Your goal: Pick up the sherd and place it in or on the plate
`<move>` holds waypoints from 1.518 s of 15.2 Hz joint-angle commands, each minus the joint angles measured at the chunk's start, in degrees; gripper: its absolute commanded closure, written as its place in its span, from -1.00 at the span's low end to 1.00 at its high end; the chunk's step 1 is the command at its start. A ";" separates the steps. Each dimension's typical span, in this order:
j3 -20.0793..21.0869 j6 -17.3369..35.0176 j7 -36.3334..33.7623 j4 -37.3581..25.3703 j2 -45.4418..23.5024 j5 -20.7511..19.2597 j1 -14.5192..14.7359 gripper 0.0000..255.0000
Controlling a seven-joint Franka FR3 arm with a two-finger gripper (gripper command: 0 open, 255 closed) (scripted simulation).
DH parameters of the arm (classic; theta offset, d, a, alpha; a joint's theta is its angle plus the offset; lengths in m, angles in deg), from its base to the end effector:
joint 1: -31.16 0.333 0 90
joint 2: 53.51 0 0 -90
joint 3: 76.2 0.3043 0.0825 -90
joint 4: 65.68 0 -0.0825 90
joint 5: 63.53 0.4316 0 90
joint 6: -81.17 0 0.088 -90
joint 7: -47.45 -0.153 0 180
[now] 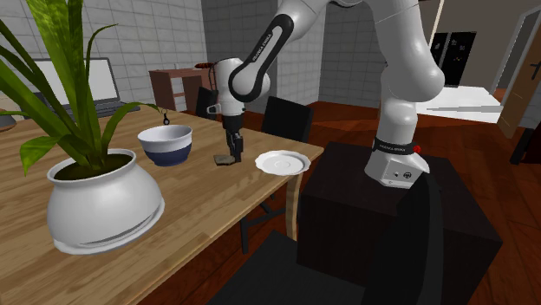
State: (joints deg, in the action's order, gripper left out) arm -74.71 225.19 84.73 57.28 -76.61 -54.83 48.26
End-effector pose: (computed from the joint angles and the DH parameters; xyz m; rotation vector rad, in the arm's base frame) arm 0.5555 0.1909 0.1127 -2.7702 -1.2515 0.0299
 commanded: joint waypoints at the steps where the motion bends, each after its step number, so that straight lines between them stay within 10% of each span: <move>1: -0.08 -1.24 -0.19 -0.02 1.19 -0.15 0.03 1.00; 12: -0.40 -7.91 -1.24 -0.55 7.36 -0.92 0.14 1.00; 23: -1.09 -1.42 2.48 27.54 28.67 0.64 -1.10 1.00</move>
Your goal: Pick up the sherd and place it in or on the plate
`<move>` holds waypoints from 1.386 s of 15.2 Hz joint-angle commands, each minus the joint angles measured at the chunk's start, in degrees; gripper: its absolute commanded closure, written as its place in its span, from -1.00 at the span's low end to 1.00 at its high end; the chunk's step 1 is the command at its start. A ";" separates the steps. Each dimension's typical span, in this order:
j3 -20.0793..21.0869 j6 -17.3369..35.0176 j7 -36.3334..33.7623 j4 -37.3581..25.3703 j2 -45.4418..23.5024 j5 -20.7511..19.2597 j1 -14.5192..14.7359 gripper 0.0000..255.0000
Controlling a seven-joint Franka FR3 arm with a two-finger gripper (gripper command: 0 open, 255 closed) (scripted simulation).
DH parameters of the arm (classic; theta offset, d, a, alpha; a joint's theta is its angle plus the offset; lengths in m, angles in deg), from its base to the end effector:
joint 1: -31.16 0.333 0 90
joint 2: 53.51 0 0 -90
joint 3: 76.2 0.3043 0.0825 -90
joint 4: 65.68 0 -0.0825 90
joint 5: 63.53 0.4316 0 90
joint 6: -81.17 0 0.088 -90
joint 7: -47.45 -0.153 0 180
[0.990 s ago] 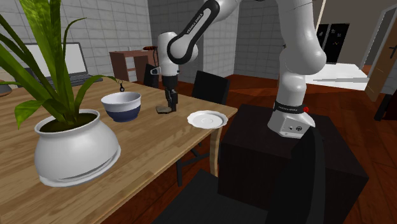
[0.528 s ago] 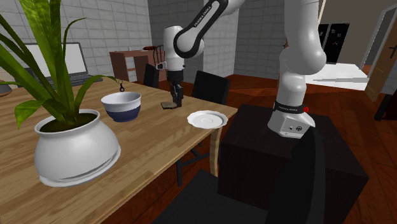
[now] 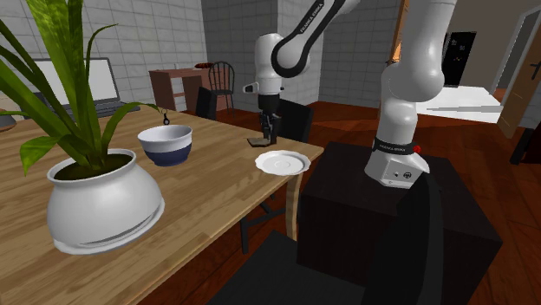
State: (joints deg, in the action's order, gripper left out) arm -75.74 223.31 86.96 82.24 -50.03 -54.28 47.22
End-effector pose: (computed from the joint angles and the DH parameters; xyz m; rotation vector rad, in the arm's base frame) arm 0.4438 0.1356 0.1824 -2.7701 -1.2509 0.0305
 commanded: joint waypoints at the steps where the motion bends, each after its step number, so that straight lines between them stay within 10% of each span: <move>1: -0.20 0.68 0.55 4.92 4.19 0.12 -0.18 1.00; 6: -0.95 0.50 1.75 15.55 14.88 -0.32 -1.02 1.00; 21: -1.72 16.53 7.30 16.27 -0.62 6.19 1.53 1.00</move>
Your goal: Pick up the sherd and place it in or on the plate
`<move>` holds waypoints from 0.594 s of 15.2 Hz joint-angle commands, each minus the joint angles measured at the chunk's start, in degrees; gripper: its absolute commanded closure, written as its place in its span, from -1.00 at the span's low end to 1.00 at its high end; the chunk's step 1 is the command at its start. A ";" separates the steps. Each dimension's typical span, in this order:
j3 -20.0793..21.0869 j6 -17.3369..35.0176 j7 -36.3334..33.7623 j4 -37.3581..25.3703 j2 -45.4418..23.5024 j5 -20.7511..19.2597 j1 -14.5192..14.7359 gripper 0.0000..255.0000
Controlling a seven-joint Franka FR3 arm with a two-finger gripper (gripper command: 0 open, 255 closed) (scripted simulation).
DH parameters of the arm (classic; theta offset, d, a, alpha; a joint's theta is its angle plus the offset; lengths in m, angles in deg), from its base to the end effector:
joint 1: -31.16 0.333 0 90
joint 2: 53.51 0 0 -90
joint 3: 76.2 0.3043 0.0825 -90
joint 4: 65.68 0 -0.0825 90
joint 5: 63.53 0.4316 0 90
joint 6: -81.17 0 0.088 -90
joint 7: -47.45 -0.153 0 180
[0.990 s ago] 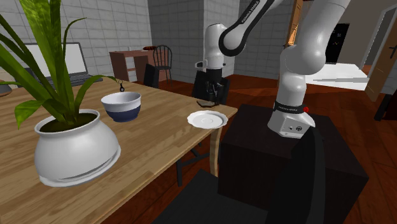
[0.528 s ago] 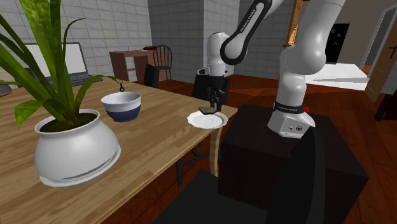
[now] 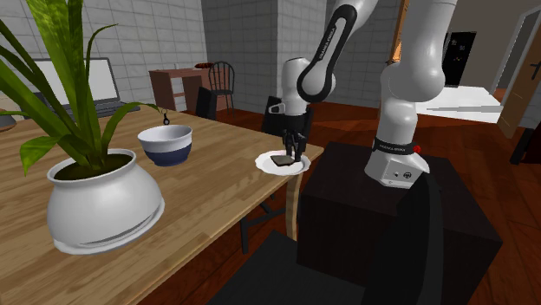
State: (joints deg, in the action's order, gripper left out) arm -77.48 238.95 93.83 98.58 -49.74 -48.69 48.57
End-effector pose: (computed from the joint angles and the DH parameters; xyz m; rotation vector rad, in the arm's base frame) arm 0.3514 0.0957 0.1055 -2.7693 -1.2514 0.0321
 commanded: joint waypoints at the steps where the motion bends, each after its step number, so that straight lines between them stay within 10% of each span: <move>1: 0.03 0.89 0.43 -0.06 -0.91 0.60 0.17 1.00; 7: 0.03 0.89 0.43 -0.06 -0.91 0.60 0.17 1.00; 8: 0.03 0.89 0.43 -0.06 -0.91 0.60 0.17 -1.00; 9: 0.03 0.88 0.43 -0.06 -0.91 0.60 0.17 -1.00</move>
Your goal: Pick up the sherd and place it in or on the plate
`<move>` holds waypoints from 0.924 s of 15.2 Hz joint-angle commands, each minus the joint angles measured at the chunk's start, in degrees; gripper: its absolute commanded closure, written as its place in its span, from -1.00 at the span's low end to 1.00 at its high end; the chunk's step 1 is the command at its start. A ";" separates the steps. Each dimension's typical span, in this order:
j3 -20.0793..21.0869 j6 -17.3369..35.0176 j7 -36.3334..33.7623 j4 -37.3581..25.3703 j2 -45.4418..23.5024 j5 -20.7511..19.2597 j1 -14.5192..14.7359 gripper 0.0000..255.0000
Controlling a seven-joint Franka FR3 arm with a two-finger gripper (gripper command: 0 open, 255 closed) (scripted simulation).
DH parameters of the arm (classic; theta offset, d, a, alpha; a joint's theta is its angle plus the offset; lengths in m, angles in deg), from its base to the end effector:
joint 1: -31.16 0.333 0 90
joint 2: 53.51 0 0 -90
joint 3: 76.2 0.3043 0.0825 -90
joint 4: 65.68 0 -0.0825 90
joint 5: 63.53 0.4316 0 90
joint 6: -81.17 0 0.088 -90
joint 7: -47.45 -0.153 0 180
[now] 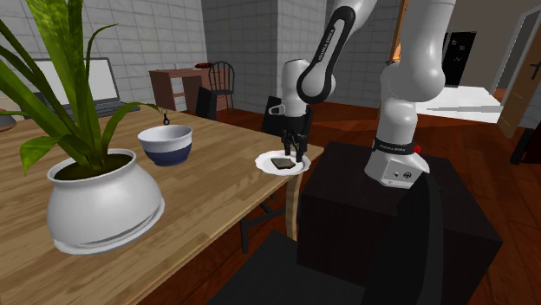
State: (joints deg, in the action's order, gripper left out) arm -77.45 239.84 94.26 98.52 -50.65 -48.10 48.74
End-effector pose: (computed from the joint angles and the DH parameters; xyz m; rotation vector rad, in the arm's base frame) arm 0.3506 0.0957 0.1013 -2.7700 -1.2515 0.0309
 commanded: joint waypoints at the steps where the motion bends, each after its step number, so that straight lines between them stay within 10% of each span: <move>1: 0.00 0.00 0.00 0.00 0.00 0.00 0.00 -1.00; 14: -0.15 -10.43 -3.74 -0.34 10.20 -5.47 -2.08 -1.00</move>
State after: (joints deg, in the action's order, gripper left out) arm -77.61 229.45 90.55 98.18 -40.49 -53.55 46.66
